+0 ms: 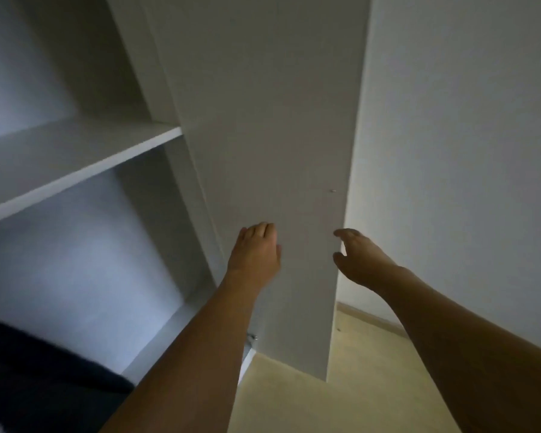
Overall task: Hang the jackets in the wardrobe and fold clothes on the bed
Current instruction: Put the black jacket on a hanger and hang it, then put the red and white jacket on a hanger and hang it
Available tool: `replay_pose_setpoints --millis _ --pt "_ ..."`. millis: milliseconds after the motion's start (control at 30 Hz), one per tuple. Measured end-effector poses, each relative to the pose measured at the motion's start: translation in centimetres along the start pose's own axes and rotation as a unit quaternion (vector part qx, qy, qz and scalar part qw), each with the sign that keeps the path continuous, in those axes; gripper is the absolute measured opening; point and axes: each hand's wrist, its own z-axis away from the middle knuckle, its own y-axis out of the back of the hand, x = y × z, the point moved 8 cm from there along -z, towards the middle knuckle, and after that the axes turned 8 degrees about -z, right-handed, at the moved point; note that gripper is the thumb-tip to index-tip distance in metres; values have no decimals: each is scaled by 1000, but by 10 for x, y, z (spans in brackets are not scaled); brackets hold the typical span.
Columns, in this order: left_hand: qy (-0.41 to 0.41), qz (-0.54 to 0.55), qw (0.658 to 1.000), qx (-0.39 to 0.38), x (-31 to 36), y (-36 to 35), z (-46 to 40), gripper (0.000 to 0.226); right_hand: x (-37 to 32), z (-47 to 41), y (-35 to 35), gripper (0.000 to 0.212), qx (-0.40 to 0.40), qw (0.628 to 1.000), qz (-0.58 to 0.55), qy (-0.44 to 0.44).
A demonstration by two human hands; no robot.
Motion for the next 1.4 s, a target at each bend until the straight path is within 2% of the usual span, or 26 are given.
replay_pose_setpoints --millis 233,467,700,867,967,1067,1200,1400 --pt "-174 48 982 48 270 52 13 39 198 166 121 52 107 987 -3 -124" --pt "-303 93 948 41 541 92 76 47 391 356 225 53 173 951 -33 -255" --pt "-392 92 915 7 760 93 116 49 533 492 282 50 216 910 -53 -350" --pt "-472 83 878 -17 931 102 186 51 641 634 310 55 232 858 -66 -454" --pt "-503 82 860 -20 1026 113 233 48 700 715 332 55 249 840 -79 -476" --pt "-498 80 863 -42 1108 117 276 49 757 788 349 53 256 831 -94 -486" --pt "-518 49 851 -70 1208 132 351 49 826 882 376 53 232 825 -121 -502" --pt "-546 113 827 -64 1331 181 401 50 909 951 438 53 247 823 -137 -493"
